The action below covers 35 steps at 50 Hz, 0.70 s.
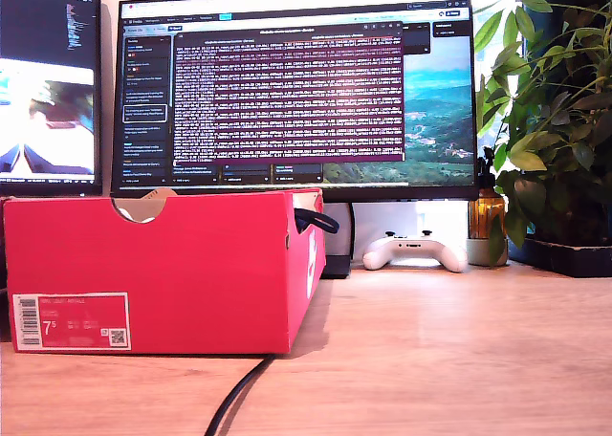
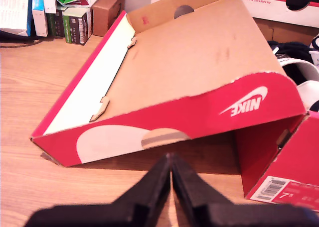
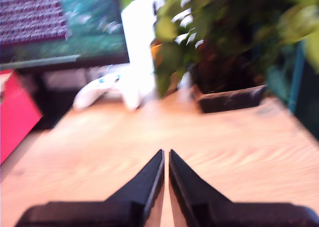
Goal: Pack the blue shoes by picking the first shoe and placing it inside the red shoebox, left side, then picking and rotating the second shoe and placing it in the shoebox
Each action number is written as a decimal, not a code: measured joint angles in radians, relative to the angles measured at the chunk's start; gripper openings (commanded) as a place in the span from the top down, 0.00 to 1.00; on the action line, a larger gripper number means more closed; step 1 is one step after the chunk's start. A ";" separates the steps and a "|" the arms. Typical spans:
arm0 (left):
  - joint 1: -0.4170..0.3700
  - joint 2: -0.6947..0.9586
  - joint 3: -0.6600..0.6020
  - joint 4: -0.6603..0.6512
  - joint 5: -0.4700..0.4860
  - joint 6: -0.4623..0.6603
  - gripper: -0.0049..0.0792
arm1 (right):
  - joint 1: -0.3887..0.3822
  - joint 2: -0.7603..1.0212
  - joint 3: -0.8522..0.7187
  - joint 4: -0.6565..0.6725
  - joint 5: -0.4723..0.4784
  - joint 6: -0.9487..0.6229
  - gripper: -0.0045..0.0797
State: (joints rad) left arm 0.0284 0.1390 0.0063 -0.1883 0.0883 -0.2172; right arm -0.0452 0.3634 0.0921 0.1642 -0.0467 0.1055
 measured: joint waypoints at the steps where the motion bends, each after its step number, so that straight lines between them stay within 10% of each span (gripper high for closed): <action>1: 0.000 0.000 0.000 0.000 0.000 0.000 0.97 | -0.002 -0.017 -0.006 0.000 -0.006 0.000 0.95; 35: 0.000 0.000 0.000 0.000 0.000 0.000 0.97 | -0.014 -0.356 -0.072 -0.325 -0.116 0.004 0.95</action>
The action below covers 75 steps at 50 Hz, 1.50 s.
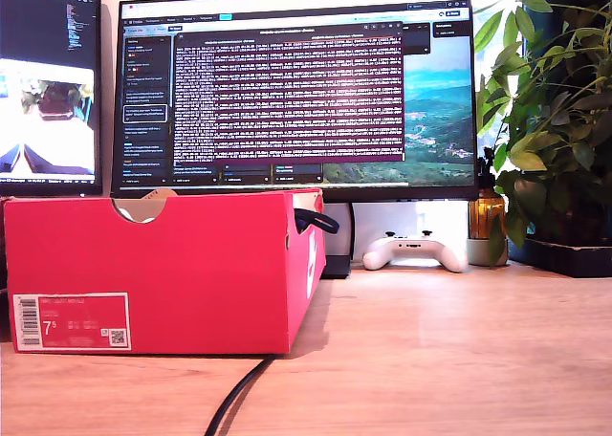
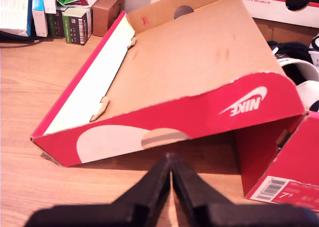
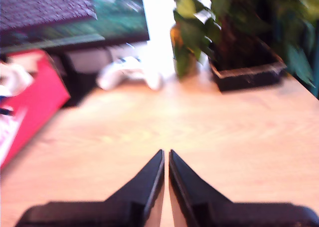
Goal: Pack the blue shoes by picking the first shoe and placing it inside the red shoebox, left side, then picking and rotating the second shoe and placing it in the shoebox
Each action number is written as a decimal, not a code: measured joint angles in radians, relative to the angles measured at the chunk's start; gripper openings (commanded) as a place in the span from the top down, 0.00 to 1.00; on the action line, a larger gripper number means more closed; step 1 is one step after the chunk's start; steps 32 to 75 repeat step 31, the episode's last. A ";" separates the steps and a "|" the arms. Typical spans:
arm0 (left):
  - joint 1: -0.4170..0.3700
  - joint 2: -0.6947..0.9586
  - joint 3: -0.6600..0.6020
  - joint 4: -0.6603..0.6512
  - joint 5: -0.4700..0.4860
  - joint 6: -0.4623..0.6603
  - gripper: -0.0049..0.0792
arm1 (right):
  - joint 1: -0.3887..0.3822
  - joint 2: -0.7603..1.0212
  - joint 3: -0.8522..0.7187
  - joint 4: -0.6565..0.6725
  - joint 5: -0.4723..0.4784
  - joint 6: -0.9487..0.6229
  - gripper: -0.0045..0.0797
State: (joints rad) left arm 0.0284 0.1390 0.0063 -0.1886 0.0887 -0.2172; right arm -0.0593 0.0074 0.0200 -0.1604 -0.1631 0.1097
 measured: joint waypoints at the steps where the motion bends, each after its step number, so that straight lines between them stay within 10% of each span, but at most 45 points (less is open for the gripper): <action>1: 0.000 0.000 0.000 0.000 0.000 0.000 0.97 | 0.000 0.000 0.000 0.000 -0.005 0.014 0.95; 75: 0.000 0.000 0.000 0.000 0.000 0.000 0.97 | 0.000 0.000 0.000 0.001 -0.014 0.047 0.95</action>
